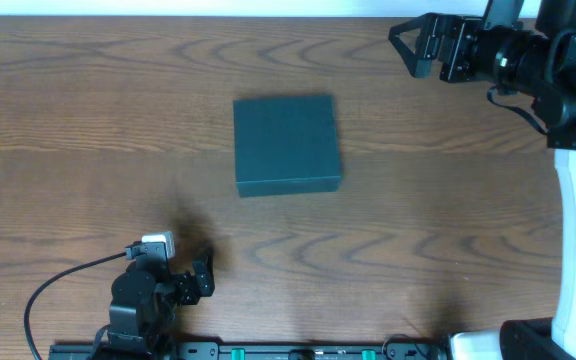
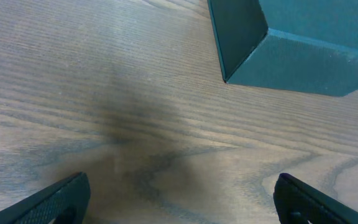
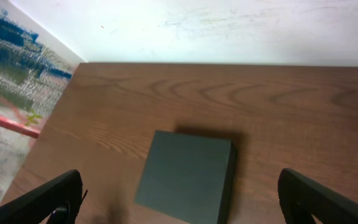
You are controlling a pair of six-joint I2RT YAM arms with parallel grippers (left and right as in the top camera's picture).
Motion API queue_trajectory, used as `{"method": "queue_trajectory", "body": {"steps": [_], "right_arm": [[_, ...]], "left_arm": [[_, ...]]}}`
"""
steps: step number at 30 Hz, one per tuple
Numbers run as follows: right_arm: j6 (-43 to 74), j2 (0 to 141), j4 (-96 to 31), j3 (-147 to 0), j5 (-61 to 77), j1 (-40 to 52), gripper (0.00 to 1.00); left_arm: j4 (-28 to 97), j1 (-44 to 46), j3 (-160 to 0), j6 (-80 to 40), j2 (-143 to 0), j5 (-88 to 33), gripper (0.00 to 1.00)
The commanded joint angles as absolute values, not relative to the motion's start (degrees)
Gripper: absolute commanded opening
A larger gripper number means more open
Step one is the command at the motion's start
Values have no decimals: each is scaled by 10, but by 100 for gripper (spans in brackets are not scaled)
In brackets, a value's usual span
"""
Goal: Pack container
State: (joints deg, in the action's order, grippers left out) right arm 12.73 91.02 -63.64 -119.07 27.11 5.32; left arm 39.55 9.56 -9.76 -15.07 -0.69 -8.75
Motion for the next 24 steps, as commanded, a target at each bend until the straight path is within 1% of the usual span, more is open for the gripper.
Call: {"method": "queue_trajectory", "body": {"steps": [1, 7, 8, 13, 16, 19, 22, 23, 24], "right_arm": [[121, 911, -637, -1192, 270, 53, 99], [120, 911, -637, -1192, 267, 53, 99], [108, 911, -642, -1192, 249, 53, 99], [79, 911, -716, -1187, 195, 53, 99], [49, 898, -721, -1177, 168, 69, 99], [-23, 851, -680, -1125, 123, 120, 99], [-98, 791, -618, -1043, 116, 166, 99], [-128, 748, -577, -980, 116, 191, 99], [-131, 716, -542, -933, 114, 204, 99]], "left_arm": [[407, 98, -95, -154, -2, -79, 95], [407, 98, -95, -154, -2, -79, 95], [407, 98, -95, -155, -2, -79, 95], [407, 98, -95, -155, -2, -79, 95], [407, 98, -95, -155, -2, -79, 95], [407, 98, -95, -154, -2, -79, 95], [407, 98, -95, -154, -2, -79, 95], [407, 98, -95, -155, -2, -79, 95], [407, 98, -95, -154, -2, -79, 95]]}}
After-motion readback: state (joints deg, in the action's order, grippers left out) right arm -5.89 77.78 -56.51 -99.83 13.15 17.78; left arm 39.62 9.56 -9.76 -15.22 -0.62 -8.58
